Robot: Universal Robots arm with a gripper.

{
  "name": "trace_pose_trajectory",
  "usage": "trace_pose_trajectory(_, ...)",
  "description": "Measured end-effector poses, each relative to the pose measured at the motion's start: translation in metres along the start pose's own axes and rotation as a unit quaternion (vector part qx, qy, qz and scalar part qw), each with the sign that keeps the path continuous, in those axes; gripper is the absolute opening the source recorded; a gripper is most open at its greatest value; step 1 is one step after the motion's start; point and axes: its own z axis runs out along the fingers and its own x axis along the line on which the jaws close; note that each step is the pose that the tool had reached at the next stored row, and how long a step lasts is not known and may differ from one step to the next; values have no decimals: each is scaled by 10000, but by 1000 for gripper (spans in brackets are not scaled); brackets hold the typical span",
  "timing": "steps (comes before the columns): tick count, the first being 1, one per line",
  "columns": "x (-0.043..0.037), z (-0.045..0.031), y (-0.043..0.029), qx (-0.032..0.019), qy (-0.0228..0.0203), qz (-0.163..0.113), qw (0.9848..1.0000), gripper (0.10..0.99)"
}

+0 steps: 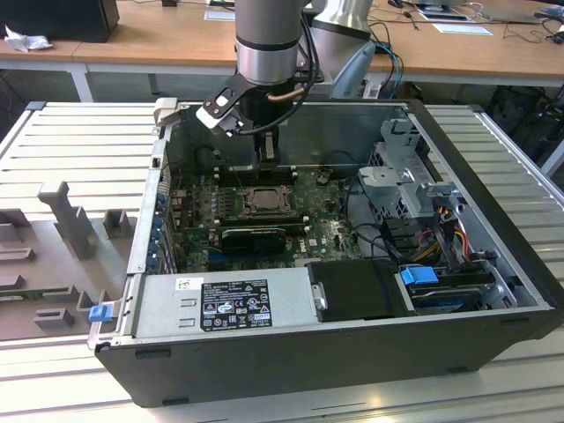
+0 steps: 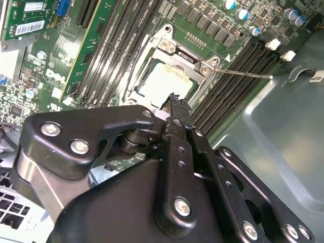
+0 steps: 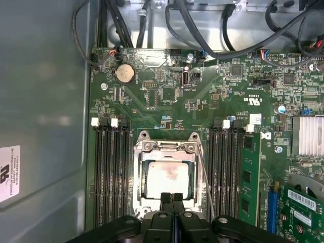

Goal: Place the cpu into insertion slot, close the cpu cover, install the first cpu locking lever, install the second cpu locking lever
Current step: 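Install the first cpu locking lever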

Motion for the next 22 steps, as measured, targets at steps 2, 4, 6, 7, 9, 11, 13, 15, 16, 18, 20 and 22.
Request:
trace_pose_trajectory(2,0,-24,0,0,0,0,10000,106)
trace_pose_trajectory(4,1,-47,1,0,0,0,10000,106)
trace_pose_trajectory(6,2,-90,2,1,9,0,10000,106)
trace_pose_trajectory(7,2,-100,2,1,9,1,10000,106)
trace_pose_trajectory(9,2,-112,2,0,25,1,10000,106)
trace_pose_trajectory(11,3,-145,2,0,25,1,10000,106)
trace_pose_trajectory(13,4,-163,3,-1,25,1,10000,106)
trace_pose_trajectory(15,4,-170,3,-1,25,1,10000,106)
trace_pose_trajectory(16,4,-174,3,-1,26,1,10000,106)
trace_pose_trajectory(18,4,-181,3,0,25,1,10000,106)
trace_pose_trajectory(20,4,-190,3,0,24,1,10000,106)
trace_pose_trajectory(22,4,-198,4,-1,26,1,10000,106)
